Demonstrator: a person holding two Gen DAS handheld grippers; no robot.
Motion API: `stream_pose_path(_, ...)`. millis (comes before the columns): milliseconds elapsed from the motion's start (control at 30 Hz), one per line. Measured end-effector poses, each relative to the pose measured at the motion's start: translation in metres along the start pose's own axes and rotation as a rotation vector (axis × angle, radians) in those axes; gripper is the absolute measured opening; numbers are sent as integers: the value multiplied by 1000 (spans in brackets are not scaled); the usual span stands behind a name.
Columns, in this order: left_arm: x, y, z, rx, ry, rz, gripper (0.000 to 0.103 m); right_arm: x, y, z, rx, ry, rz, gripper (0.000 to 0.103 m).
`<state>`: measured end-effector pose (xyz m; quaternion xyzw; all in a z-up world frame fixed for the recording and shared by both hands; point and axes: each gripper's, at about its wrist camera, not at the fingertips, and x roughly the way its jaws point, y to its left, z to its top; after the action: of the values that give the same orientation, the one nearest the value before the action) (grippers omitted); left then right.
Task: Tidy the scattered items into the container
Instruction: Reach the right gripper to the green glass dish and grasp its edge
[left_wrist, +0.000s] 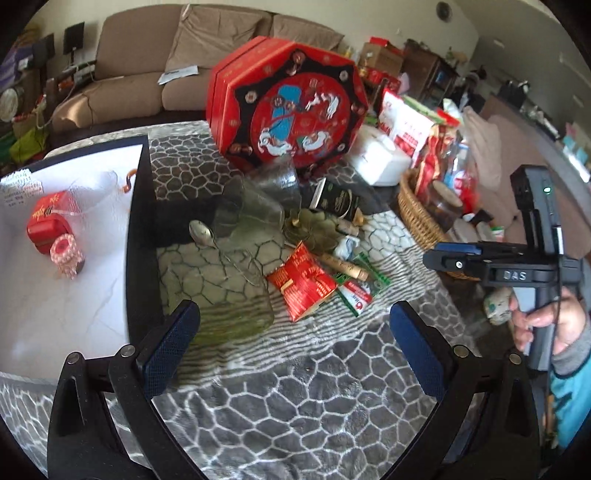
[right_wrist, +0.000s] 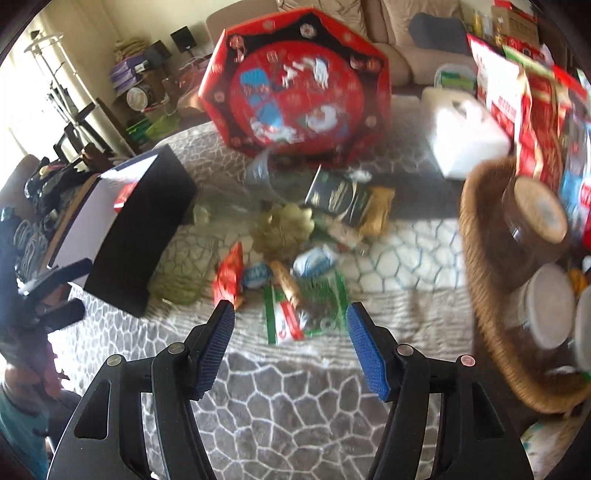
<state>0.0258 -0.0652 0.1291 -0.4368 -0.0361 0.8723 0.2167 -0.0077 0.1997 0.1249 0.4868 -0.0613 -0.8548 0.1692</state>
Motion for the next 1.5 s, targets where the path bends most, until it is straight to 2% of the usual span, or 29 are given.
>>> stream_pose_path(133,26,-7,-21,-1,-38,114,103,22,1,-17,14,12,52,65)
stream_pose_path(267,55,-20,-30,79,-36,210,103,39,-3,-27,41,11,100,65)
stream_pose_path(433,82,-16,-35,133,-21,323,103,45,-7,-32,28,14,95,65)
stream_pose_path(700,127,2,-40,185,66,472,85,41,-23,-31,78,-11,98,65)
stream_pose_path(800,127,5,-39,180,43,464,84,43,-27,-32,86,0,92,65)
stream_pose_path(833,127,7,-38,171,38,454,77,43,-28,-33,89,1,89,65)
stream_pose_path(867,127,9,-37,159,35,435,61,44,-29,-33,93,2,90,65)
stream_pose_path(933,126,11,-36,145,25,409,52,45,-32,-33,103,7,92,65)
stream_pose_path(1067,127,-8,-38,214,15,410,20,47,-33,-34,110,13,98,65)
stream_pose_path(1100,126,-10,-37,201,17,391,17,48,-33,-34,109,15,101,65)
stream_pose_path(1267,114,13,-28,-5,40,270,14,50,-28,-35,99,22,112,65)
stream_pose_path(1333,108,18,-31,-44,34,233,14,51,-26,-34,101,21,140,66)
stream_pose_path(1400,96,22,-38,-87,17,172,14,52,-21,-35,110,26,201,67)
stream_pose_path(1500,77,23,-47,-131,-8,102,17,60,-7,-36,149,56,357,67)
